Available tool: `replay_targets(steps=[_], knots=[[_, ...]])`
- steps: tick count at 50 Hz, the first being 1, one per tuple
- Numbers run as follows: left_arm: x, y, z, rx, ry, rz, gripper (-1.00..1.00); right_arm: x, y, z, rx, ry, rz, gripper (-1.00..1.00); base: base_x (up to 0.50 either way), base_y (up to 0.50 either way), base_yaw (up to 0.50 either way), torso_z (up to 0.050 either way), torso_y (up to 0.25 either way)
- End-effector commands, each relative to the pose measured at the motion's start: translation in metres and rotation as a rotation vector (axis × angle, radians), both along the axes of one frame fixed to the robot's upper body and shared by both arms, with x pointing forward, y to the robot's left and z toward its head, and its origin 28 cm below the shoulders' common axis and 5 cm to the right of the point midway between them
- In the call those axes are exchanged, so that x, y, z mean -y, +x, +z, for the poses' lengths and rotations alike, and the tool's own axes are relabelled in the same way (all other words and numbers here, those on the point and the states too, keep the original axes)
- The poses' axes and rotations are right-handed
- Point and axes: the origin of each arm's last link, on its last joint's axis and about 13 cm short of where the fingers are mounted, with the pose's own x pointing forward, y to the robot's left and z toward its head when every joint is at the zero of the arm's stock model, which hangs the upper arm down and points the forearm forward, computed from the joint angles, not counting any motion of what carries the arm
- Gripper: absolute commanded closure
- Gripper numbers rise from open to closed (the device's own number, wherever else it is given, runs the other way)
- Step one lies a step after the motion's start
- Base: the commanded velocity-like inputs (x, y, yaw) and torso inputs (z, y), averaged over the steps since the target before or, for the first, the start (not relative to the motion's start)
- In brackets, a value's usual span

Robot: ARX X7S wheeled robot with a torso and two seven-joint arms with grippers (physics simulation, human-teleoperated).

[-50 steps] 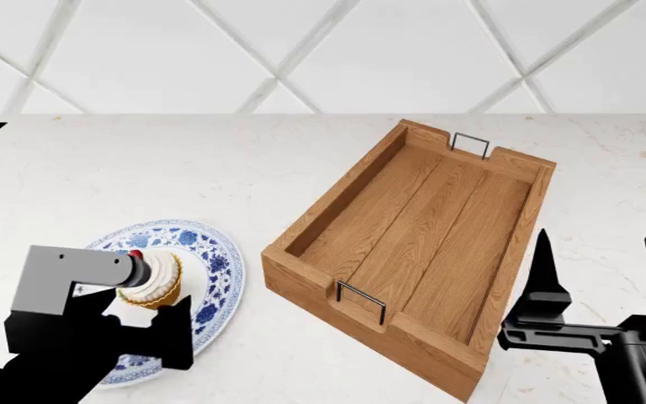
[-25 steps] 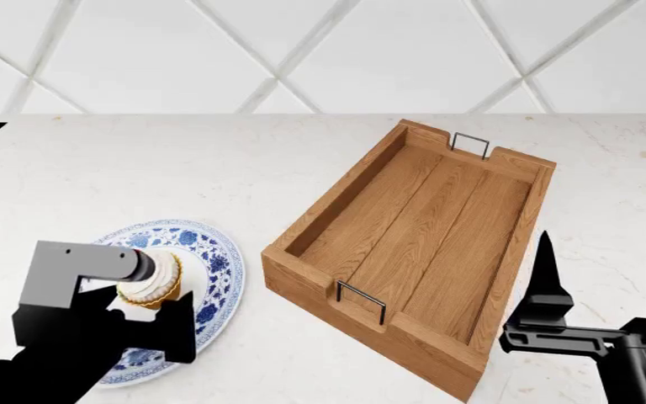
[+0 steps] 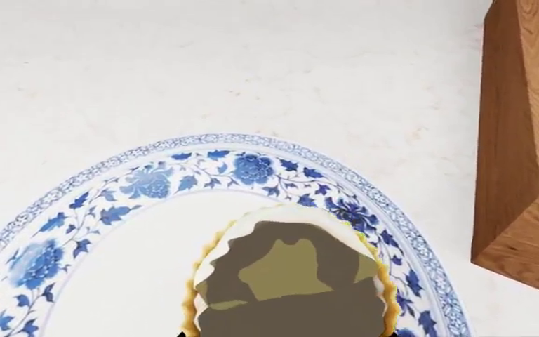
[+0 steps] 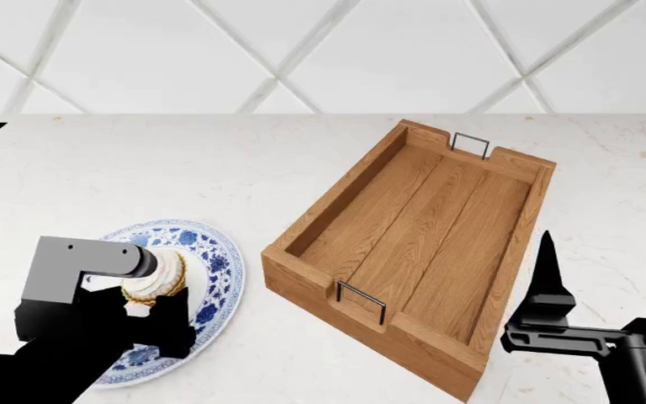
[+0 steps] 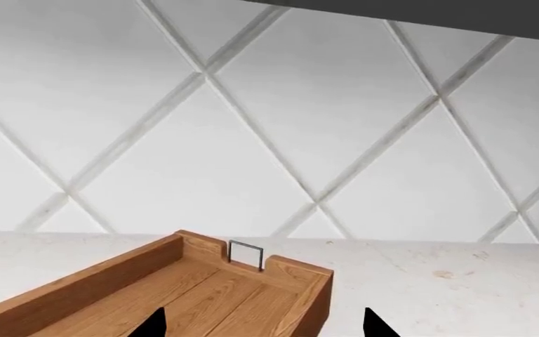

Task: Move the dessert items from the plate to the tray.

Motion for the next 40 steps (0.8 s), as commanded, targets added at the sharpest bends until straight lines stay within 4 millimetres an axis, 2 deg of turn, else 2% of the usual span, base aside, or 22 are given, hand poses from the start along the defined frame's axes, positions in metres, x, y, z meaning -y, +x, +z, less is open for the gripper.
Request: replay_targets(steps=[1, 12, 21, 31, 40], knots=[[0.001, -0.005, 0.009, 0.028, -0.008, -0.006, 1.0, 0.0, -0.001, 0.001, 0.002, 0.0, -0.001, -1.0, 0.0, 0.0, 0.0, 0.0, 0.0], [0.007, -0.013, 0.038, 0.085, 0.009, -0.054, 1.0, 0.001, -0.001, 0.0, 0.001, 0.002, -0.001, -1.0, 0.0, 0.0, 0.0, 0.0, 0.0], [0.025, -0.015, 0.073, 0.123, 0.017, -0.174, 1.0, 0.002, -0.001, -0.002, -0.003, 0.005, -0.002, -1.0, 0.0, 0.0, 0.0, 0.0, 0.0], [0.051, -0.004, 0.106, 0.136, 0.036, -0.306, 1.0, 0.004, -0.003, -0.001, -0.003, 0.01, -0.008, -1.0, 0.0, 0.0, 0.0, 0.0, 0.0], [0.08, 0.015, 0.133, 0.127, 0.042, -0.417, 1.0, 0.007, -0.006, 0.001, 0.0, 0.014, -0.02, -1.0, 0.0, 0.0, 0.0, 0.0, 0.0]])
